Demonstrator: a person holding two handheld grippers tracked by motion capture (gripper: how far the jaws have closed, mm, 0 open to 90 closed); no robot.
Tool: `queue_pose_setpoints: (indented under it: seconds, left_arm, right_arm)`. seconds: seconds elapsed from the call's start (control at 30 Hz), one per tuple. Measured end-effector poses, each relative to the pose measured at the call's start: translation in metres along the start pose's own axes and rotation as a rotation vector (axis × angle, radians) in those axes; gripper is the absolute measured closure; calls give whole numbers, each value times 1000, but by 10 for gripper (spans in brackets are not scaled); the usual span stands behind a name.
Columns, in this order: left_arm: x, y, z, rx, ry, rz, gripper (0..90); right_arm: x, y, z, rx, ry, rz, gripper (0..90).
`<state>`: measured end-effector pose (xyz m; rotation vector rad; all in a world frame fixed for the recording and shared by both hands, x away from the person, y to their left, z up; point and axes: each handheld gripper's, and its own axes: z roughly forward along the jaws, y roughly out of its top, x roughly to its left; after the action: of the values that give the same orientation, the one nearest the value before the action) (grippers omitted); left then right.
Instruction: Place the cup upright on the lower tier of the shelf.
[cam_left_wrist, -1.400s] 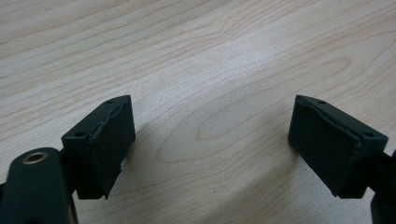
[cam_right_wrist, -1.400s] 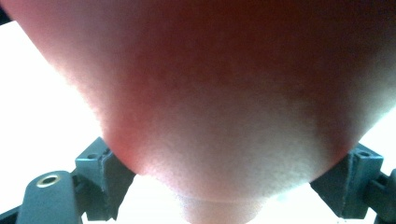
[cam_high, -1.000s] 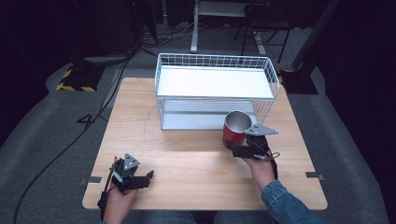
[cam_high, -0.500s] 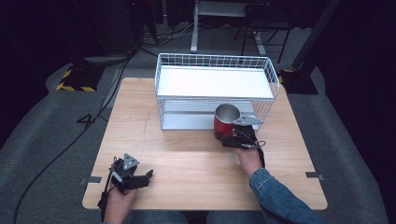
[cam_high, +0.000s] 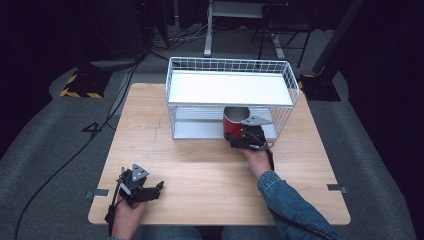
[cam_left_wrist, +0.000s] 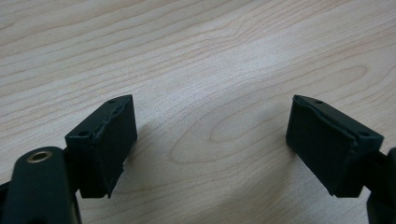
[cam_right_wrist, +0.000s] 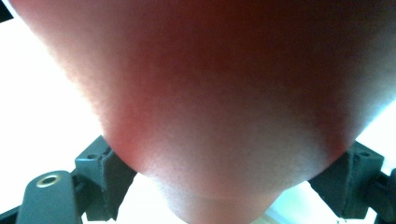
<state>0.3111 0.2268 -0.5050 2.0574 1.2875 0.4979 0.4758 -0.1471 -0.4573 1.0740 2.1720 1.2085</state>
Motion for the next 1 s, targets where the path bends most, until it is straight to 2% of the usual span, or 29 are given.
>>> queue_pose_setpoints:
  seconds: [0.47, 0.77, 0.93, 1.0]
  left_arm:
    - [0, 0, 0, 3, 2, 4, 169]
    - [0, 0, 0, 3, 0, 4, 169]
    - [1, 0, 0, 5, -5, 9, 169]
    - [1, 1, 0, 9, -7, 12, 169]
  right_arm:
    - [0, 1, 36, -12, -36, 9, 175]
    - [-4, 5, 51, -25, -60, 27, 175]
    - [-6, 6, 57, -36, -71, 53, 174]
    - [-9, 7, 59, -48, -69, 40, 174]
